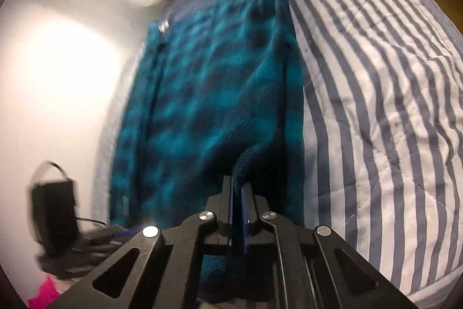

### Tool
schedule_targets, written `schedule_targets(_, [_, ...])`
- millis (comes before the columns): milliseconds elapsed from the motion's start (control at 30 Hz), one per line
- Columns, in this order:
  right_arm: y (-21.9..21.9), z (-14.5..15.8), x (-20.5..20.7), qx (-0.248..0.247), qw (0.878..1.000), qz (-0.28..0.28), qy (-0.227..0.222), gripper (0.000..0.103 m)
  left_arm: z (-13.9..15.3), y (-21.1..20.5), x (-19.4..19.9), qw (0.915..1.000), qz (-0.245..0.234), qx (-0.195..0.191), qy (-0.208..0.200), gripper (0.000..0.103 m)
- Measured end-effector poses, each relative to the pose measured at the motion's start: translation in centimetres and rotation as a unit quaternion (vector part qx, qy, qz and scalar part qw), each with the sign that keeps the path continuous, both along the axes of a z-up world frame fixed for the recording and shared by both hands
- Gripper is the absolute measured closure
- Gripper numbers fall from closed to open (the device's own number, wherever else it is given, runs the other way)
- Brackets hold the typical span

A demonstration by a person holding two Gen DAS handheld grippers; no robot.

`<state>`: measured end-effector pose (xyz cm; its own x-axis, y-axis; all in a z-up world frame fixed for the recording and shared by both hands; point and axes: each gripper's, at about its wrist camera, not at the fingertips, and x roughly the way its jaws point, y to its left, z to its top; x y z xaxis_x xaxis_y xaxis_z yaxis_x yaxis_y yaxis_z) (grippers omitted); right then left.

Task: Fold large clothes
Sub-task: 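Grip the remaining side edge with the right tool and fold it inward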

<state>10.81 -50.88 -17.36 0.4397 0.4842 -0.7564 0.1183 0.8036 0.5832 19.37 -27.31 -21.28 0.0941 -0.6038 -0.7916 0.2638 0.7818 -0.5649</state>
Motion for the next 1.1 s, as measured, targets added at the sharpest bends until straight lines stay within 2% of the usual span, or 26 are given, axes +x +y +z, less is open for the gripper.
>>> schedule_targets(67, [-0.5,0.4,0.0,-0.025,1.0,0.0,-0.001,0.101,-0.5,-0.1,-0.1,1.0,-0.002,0.004,0.0,0.089])
schedule_targets(167, [0.3,-1.6,-0.1,-0.054,0.998,0.014,0.025,0.1,-1.1,-0.4,-0.1,0.9998,-0.001,0.019,-0.007,0.089])
schedule_targets(233, [0.8,-2.6,-0.3,-0.068,0.997,0.024,0.039,0.089,-0.9,-0.4,-0.3,0.9996,-0.004,0.026,-0.013,0.089])
schedule_targets(300, [0.5,-2.6,-1.1,-0.049,0.998,0.024,0.028,0.071,0.1,0.0,-0.7,0.9993,-0.004,0.026,-0.027,0.089])
schedule_targets(333, [0.0,-2.3,-1.5,-0.035,0.999,0.02,0.018,0.065,0.7,0.2,-0.9,0.9991,-0.005,0.024,-0.034,0.089])
schedule_targets(367, [-0.5,-2.1,-1.9,-0.019,1.0,0.013,0.009,0.052,1.4,0.5,-1.2,0.9988,-0.006,0.021,-0.044,0.089])
schedule_targets(400, [-1.2,-2.1,-2.5,0.001,1.0,0.002,0.0,0.032,2.2,0.9,-1.6,0.9981,-0.007,0.019,-0.059,0.089])
schedule_targets(433, [-1.6,-2.3,-2.9,0.013,1.0,-0.006,-0.003,0.024,2.8,1.2,-1.9,0.9973,-0.007,0.021,-0.07,0.089])
schedule_targets(467, [-2.1,-2.8,-3.3,0.031,0.999,-0.019,-0.002,0.02,3.4,1.4,-2.2,0.9961,-0.005,0.024,-0.084,0.089])
schedule_targets(567, [-2.9,-5.0,-3.7,0.081,0.996,-0.041,0.019,0.027,4.1,1.6,-2.1,0.994,0.0,0.031,-0.105,0.089])
schedule_targets(633, [-2.8,-5.0,-3.7,0.092,0.995,-0.05,0.009,0.033,3.9,1.3,-1.8,0.9947,-0.001,0.026,-0.099,0.089])
schedule_targets(700, [-2.4,-5.1,-3.6,0.111,0.993,-0.029,0.021,0.064,3.8,0.8,-1.6,0.9948,-0.004,0.027,-0.098,0.089])
schedule_targets(767, [-1.3,-5.1,-3.5,0.112,0.993,-0.009,0.03,0.07,3.3,0.4,-1.2,0.9953,-0.005,0.029,-0.093,0.089])
schedule_targets(800, [-0.7,-5.0,-3.5,0.106,0.994,-0.003,0.034,0.086,3.2,0.3,-1.1,0.9955,-0.004,0.029,-0.09,0.089])
schedule_targets(833, [-0.2,-4.7,-3.4,0.1,0.994,0.0,0.039,0.094,3.1,0.1,-0.8,0.9959,0.0,0.027,-0.087,0.089])
schedule_targets(933, [-0.7,-1.4,-3.2,0.131,0.991,-0.01,0.007,0.097,3.9,0.1,-0.5,0.9957,0.005,0.014,-0.092,0.089])
schedule_targets(1033, [-0.7,1.8,-2.9,0.089,0.996,0.003,-0.029,0.097,4.8,-0.1,-0.5,0.9936,0.004,0.013,-0.112,0.089])
schedule_targets(1100, [-0.9,0.8,-2.7,0.074,0.997,-0.01,-0.005,0.097,4.3,-0.7,-0.4,0.9938,0.002,0.011,-0.11,0.089])
